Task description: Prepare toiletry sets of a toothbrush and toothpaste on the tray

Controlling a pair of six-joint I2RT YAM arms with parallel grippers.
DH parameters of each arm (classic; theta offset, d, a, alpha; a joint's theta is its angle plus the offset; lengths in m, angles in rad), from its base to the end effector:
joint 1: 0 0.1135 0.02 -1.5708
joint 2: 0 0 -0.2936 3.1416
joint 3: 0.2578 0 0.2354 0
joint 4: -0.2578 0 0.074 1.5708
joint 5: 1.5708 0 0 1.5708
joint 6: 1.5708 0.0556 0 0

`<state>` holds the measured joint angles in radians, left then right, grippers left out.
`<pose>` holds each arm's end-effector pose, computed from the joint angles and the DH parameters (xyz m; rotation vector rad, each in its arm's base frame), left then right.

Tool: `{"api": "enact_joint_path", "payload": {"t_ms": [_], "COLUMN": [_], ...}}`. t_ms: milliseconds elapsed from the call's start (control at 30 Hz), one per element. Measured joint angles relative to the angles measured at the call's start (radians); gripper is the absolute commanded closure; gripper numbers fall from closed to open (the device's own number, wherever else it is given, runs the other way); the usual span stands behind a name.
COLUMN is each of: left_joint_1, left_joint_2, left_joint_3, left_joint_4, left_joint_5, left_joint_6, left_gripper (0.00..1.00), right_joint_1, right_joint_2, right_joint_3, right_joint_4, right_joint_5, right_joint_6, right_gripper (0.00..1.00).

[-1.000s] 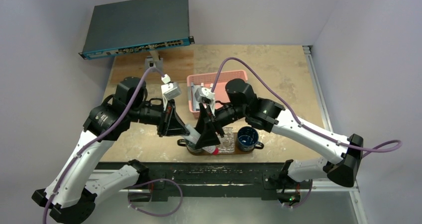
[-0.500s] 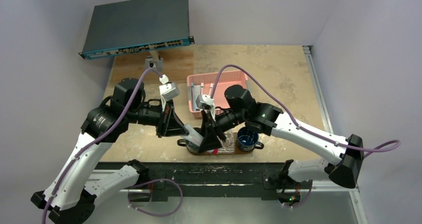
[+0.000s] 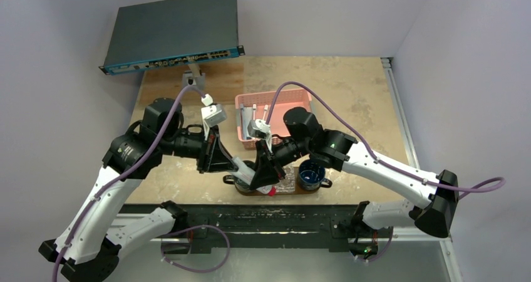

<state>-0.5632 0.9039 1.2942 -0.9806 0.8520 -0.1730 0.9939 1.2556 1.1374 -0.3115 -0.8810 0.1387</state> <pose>0.0774 -0.0984 0.4247 0.9347 2.0234 -1.3332 0.1067 0.2426 0.3798 -1.4529 1.6520 1.5627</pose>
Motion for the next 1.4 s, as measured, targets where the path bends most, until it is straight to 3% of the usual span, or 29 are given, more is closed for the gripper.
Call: {"api": "enact_joint_path", "payload": {"t_ms": [200,500,900,1000,1100,1167,1400], "left_joint_1": [0.0,0.0,0.0,0.0,0.0,0.0,0.0], "left_joint_2": [0.021,0.042,0.051,0.051,0.051,0.051,0.047], "left_joint_3": [0.0,0.001,0.001,0.0,0.0,0.0,0.0], "left_joint_4": [0.0,0.007,0.021,0.021,0.021,0.021,0.021], "left_joint_5": [0.003,0.019,0.077,0.082,0.087,0.091,0.087], "left_joint_6": [-0.007,-0.01,-0.002,0.003,0.005,0.009,0.009], "left_gripper": [0.65,0.64,0.86,1.0,1.0,1.0,1.0], "right_joint_1": [0.001,0.001,0.001,0.001,0.001,0.001,0.003], "right_joint_2": [0.0,0.0,0.0,-0.001,-0.002,-0.002,-0.014], "right_joint_3": [0.0,0.0,0.0,0.0,0.0,0.0,0.0], "right_joint_4": [-0.01,-0.01,-0.009,-0.009,-0.009,-0.009,-0.006], "right_joint_5": [0.0,0.0,0.0,0.0,0.0,0.0,0.031], "right_joint_6": [0.0,0.0,0.0,0.0,0.0,0.0,0.0], "right_gripper": [0.96,0.96,0.96,0.95,0.91,0.78,0.56]}}
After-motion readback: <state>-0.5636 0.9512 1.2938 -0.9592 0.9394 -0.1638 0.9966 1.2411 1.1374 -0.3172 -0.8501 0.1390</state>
